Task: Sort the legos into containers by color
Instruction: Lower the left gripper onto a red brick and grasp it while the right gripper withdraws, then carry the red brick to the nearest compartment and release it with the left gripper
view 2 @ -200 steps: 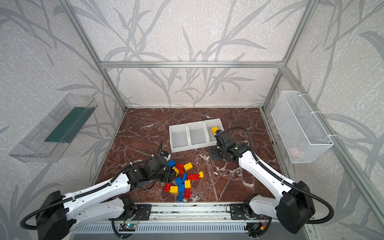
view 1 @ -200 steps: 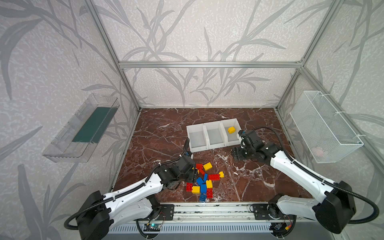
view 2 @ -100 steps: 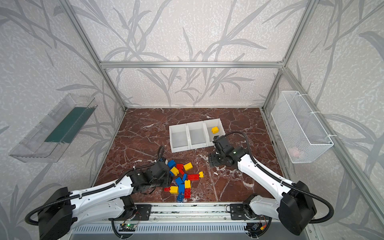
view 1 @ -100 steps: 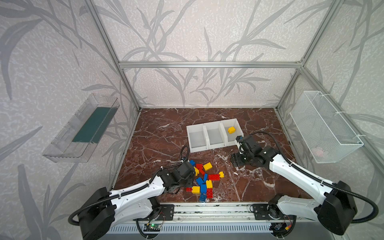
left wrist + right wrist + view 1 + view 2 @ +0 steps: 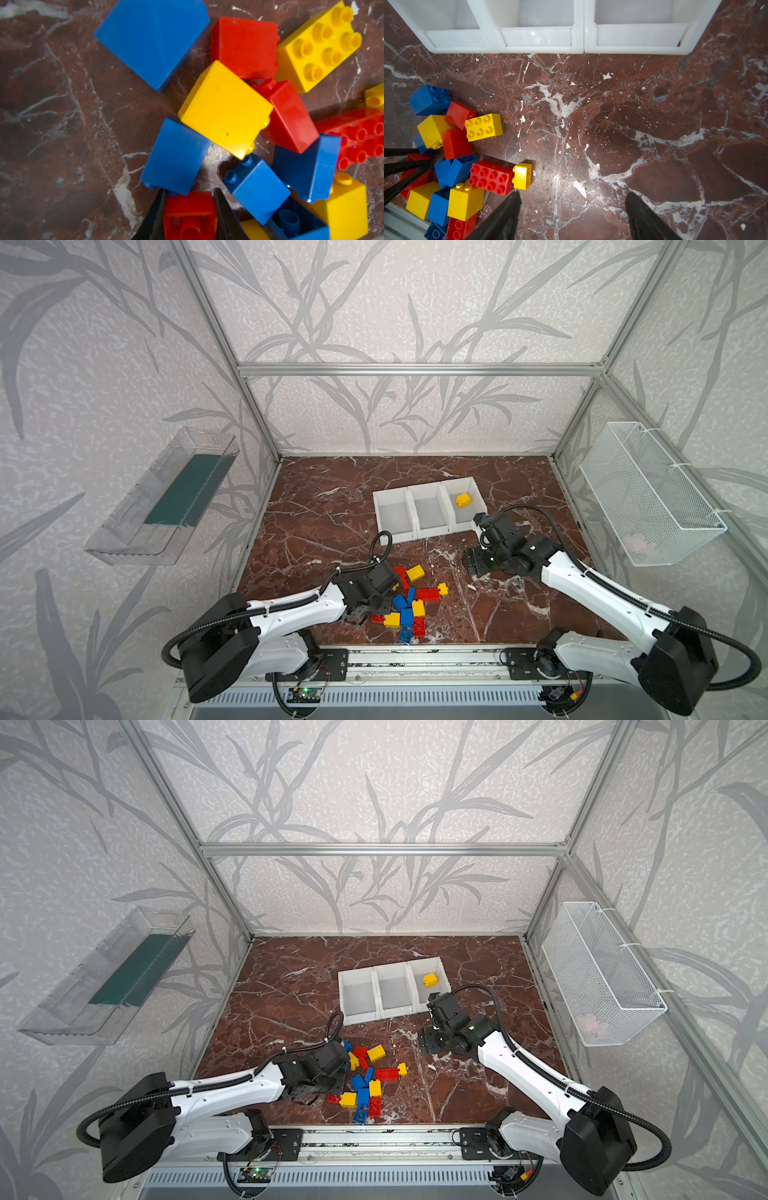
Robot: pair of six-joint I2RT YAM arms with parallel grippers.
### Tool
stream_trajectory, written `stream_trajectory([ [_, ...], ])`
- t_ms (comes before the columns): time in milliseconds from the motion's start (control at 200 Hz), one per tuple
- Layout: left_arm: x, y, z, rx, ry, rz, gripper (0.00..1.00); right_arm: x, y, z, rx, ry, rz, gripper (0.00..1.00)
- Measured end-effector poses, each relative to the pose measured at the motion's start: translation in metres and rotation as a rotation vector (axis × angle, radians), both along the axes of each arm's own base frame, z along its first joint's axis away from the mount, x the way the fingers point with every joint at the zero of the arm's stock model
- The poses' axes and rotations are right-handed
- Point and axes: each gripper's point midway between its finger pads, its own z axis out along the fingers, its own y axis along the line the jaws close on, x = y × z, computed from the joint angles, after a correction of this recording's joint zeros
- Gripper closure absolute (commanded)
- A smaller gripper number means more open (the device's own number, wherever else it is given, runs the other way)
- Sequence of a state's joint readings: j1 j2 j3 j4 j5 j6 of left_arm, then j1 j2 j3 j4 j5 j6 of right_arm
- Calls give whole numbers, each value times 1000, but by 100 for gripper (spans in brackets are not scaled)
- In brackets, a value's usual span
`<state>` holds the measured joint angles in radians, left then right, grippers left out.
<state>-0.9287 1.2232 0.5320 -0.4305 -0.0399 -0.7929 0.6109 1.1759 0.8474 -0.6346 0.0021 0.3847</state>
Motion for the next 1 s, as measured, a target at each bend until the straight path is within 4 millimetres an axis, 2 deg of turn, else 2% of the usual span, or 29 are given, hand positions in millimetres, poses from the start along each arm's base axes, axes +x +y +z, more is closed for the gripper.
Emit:
stream_trajectory([
  [165, 6, -7, 19, -21, -32, -23, 74, 1, -4, 9, 3, -34, -15, 20],
  [360, 25, -27, 74, -113, -171, -80, 73, 4, -10, 21, 4, -89, -37, 20],
  [510, 54, -41, 123, -172, -305, -112, 73, 5, -14, 26, -4, -114, -56, 20],
  [640, 97, -52, 152, -211, -374, -99, 73, 5, -17, 27, -6, -115, -78, 20],
  [810, 155, -79, 159, -203, -401, -119, 72, 3, -19, 30, 4, -113, -96, 20],
  [1005, 210, -114, 140, -183, -379, -160, 72, 0, -21, 29, 0, -102, -102, 20],
])
